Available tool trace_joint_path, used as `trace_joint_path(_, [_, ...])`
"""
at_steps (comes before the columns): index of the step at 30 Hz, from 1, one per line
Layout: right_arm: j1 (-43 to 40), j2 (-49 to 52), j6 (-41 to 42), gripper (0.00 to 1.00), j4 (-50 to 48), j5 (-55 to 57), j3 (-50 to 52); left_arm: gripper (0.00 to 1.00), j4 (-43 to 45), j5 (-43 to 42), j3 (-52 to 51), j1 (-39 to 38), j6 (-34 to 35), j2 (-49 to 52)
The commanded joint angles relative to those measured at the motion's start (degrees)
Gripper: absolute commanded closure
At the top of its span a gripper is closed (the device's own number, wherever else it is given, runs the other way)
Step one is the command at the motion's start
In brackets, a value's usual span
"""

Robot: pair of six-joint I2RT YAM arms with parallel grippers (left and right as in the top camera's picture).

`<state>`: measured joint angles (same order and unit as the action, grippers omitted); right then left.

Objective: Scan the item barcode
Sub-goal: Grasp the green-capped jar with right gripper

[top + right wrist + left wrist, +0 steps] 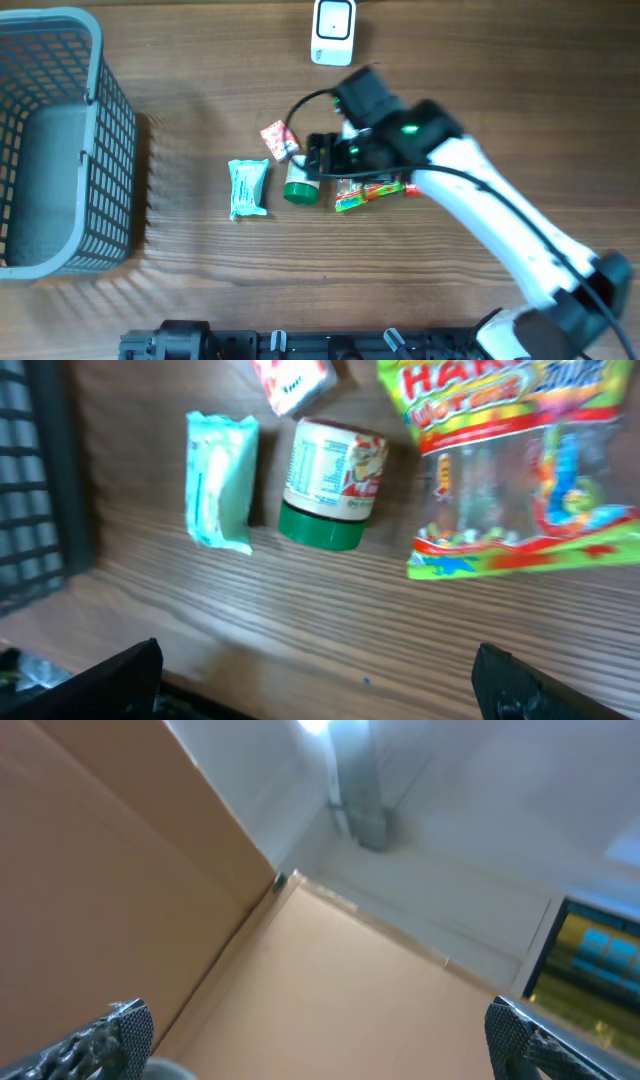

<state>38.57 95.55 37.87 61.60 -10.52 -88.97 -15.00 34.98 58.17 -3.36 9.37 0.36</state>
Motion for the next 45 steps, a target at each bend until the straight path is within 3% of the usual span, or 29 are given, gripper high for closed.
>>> trace_joint_path(1, [1.05, 3.89, 4.39, 0.00, -2.21, 3.41, -0.55, 0.00, -2.36, -0.63, -2.14, 0.37, 0.61, -0.09])
trace_joint_path(6, [2.21, 7.63, 7.65, 0.00, -3.85, 4.79, -0.55, 0.00, -11.74, -3.23, -2.54, 0.20, 6.73, -0.09])
trace_joint_path(10, [3.72, 10.49, 12.44, 0.00, -4.20, 7.15, -0.55, 0.00, -16.96, -8.83, -6.10, 0.22, 6.71, -0.09])
trace_joint_path(22, [6.27, 19.19, 21.14, 0.00, -8.98, 5.27, -0.55, 0.00, -13.79, -23.26, -26.49, 0.22, 6.54, -0.09])
trace_joint_path(34, [6.54, 23.69, 21.24, 0.00, -12.81, 4.61, -0.52, 0.00, -13.07, -24.02, -32.37, 0.22, 6.58, -0.09])
trace_joint_path(39, [6.58, 25.44, 21.27, 0.01, -12.76, 5.38, 0.26, 0.00, -13.55, -20.22, -32.37, 0.22, 6.56, -0.09])
trace_joint_path(42, [6.58, 25.77, 21.03, 0.04, -12.66, 5.31, 0.26, 0.00, -15.15, -18.10, -32.37, 0.22, 6.54, -0.09])
trace_joint_path(45, [6.58, 25.77, 20.59, 0.17, -12.66, 5.16, 0.26, 0.00, -17.55, -17.53, -32.37, 0.22, 6.54, -0.09])
